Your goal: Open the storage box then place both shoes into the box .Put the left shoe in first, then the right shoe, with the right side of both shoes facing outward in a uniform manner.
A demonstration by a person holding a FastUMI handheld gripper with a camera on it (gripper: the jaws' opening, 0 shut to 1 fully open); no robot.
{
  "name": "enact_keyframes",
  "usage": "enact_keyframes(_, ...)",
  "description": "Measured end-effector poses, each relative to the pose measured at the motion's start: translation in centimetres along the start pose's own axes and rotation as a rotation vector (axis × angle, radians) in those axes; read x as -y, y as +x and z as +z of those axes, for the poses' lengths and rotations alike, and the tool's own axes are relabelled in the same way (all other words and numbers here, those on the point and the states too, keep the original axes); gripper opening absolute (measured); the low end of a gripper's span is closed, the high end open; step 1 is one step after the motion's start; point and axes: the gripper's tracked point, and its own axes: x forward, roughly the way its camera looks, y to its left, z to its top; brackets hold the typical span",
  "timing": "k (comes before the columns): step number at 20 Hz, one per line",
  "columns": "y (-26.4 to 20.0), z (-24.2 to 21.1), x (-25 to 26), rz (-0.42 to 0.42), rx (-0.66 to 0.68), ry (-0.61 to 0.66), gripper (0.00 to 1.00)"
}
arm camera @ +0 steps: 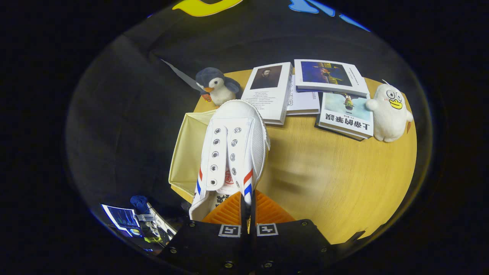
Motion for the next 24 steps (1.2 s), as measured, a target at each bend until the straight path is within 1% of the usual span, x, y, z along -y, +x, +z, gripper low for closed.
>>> enact_keyframes(8,2.0,2.1,-5.8,0.021,-0.01,-0.078,0.01)
enact_keyframes(13,4.2,2.8,-9.0,0.026,-0.039,-0.136,0.01)
enact_keyframes(21,7.9,3.2,-11.1,-0.004,-0.097,-0.184,0.01)
enact_keyframes(24,8.9,3.7,-11.1,-0.044,-0.104,-0.214,0.01)
